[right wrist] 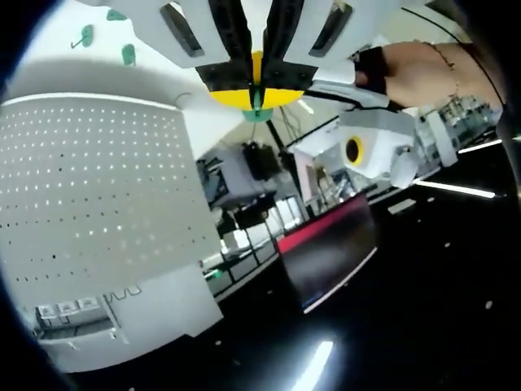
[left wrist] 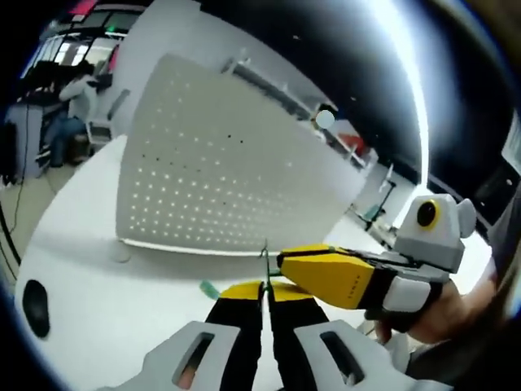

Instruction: Insert the hook assembly into the mounting plate slot until the hook locks in place.

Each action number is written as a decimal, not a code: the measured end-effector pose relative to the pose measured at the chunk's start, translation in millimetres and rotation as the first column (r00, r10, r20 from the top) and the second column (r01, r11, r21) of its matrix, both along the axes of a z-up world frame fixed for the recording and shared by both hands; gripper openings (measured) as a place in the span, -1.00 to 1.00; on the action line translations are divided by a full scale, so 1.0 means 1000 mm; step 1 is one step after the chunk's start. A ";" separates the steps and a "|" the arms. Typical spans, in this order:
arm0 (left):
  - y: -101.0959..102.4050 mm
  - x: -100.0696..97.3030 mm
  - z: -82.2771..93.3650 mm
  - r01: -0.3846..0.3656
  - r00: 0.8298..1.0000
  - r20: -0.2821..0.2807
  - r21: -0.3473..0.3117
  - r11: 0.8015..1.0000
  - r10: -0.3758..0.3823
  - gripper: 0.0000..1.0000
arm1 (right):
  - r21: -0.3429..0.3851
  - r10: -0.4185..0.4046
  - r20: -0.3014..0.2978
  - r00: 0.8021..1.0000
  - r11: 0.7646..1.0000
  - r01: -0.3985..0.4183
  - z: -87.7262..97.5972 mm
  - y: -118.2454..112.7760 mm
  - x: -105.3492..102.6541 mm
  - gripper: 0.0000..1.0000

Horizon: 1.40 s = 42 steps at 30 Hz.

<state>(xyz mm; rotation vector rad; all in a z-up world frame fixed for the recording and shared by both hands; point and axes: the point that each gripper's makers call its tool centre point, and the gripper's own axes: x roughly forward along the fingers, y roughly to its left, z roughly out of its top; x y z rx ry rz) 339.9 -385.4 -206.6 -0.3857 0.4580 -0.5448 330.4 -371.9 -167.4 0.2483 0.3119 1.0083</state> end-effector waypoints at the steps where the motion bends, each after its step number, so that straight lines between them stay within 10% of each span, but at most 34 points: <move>1: 0.000 0.000 0.001 0.001 1.000 0.006 0.010 1.000 -0.001 -0.98 | 0.000 0.001 -0.009 1.000 1.000 -0.001 0.000 0.000 0.000 -1.00; 17: 0.022 0.008 0.010 -0.049 0.995 0.090 0.192 0.980 0.032 -0.98 | -0.033 0.076 -0.034 0.997 0.996 -0.077 0.009 -0.005 -0.011 -0.89; 42: 0.000 0.005 0.029 -0.035 0.977 0.212 0.233 0.972 -0.016 -0.98 | 0.027 0.043 -0.069 0.997 0.999 -0.041 0.016 -0.004 0.000 -0.95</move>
